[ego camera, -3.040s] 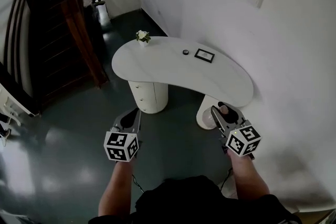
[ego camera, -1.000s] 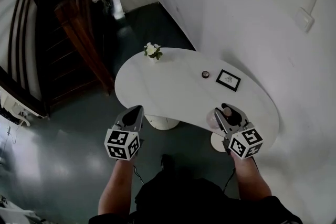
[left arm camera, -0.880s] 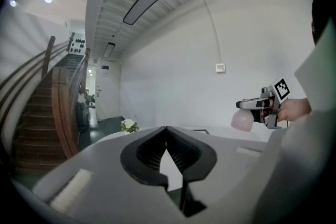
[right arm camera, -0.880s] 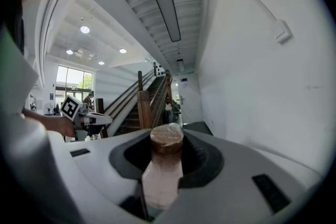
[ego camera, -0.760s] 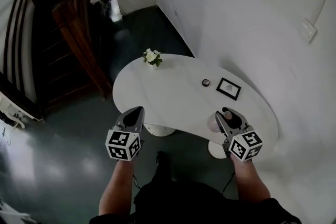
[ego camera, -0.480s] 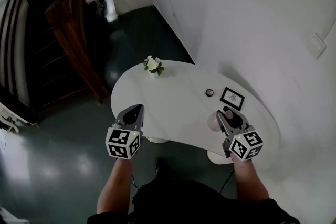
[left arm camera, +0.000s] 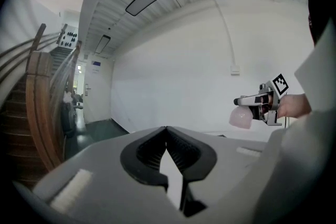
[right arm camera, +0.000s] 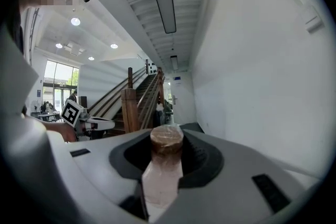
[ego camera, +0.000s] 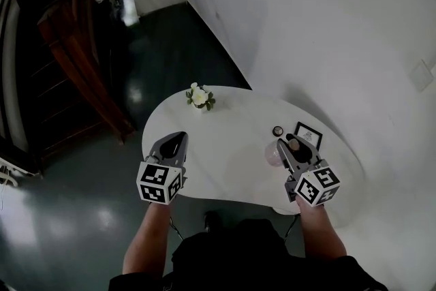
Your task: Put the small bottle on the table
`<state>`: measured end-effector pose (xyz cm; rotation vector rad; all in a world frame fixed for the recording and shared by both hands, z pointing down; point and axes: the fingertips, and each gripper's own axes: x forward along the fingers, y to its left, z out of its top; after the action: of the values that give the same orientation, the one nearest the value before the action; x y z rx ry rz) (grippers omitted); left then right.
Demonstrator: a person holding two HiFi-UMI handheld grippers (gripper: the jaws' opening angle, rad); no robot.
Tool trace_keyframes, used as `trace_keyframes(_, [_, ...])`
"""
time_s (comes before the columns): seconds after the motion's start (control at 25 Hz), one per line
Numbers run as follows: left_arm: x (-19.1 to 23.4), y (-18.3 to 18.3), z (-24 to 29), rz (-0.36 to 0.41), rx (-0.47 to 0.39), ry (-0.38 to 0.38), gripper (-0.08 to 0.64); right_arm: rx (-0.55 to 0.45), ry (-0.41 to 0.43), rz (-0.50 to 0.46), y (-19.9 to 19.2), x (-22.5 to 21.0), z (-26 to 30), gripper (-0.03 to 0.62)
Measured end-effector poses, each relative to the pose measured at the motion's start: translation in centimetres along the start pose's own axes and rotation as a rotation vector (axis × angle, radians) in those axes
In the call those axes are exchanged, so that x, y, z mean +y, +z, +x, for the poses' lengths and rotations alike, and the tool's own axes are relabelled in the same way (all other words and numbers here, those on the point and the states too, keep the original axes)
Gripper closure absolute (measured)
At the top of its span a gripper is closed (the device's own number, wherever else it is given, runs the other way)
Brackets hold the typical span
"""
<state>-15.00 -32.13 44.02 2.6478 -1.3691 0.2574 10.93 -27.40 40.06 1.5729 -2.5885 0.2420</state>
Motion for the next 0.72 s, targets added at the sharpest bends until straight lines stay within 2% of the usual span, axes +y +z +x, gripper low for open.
trace_keyframes(0.28, [0.9,-0.3,2.3,-0.014,0.021,-0.029,0.548,0.037,-0.023,0.010,-1.0,-1.3,1.8,0.460])
trace_keyframes(0.72, [-0.5,-0.7,8.0,-0.042,0.064,-0.032,0.548,0.071,0.011,0.002,-2.2,-6.3,4.8,0.460])
